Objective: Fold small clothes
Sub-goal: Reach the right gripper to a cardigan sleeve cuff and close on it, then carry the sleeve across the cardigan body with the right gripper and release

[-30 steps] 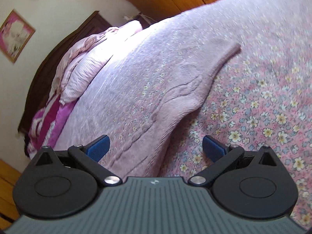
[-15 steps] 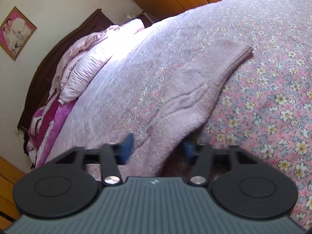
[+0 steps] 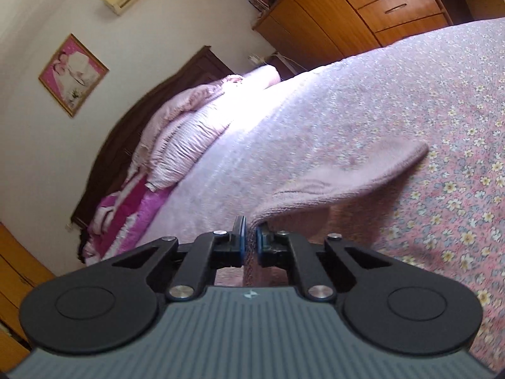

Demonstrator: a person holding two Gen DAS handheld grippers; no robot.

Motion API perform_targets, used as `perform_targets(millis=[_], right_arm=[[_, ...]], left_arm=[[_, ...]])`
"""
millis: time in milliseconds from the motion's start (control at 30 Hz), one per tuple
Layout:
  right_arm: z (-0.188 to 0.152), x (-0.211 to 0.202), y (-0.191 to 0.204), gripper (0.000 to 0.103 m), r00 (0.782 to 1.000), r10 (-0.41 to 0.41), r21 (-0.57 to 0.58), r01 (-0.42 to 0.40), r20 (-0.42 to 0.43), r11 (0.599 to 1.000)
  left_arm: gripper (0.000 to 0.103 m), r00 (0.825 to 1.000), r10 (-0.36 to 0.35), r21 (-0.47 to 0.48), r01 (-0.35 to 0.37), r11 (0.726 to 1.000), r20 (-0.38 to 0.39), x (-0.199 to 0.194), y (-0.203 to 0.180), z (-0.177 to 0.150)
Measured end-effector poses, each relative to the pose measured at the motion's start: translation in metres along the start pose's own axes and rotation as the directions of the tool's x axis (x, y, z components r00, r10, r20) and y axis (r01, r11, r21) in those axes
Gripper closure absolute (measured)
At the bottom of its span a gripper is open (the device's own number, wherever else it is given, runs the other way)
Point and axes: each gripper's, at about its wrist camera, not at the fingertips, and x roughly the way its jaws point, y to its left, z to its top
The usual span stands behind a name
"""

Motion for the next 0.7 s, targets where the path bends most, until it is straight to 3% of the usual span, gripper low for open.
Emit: perform_targets(millis=[267, 700], right_arm=[[-0.017, -0.020, 0.060, 0.096, 0.999, 0.045, -0.155, -0.045, -0.006, 0.987], [-0.060, -0.055, 0.171, 0.096, 0.988, 0.150, -0.328, -0.154, -0.038, 0.932]], left_arm=[[0.000, 0.998, -0.060, -0.044, 0.060, 0.997, 0.017, -0.009, 0.019, 0.009], [0.000, 0.995, 0.011, -0.038, -0.007, 0.999, 0.102, -0.024, 0.053, 0.044]])
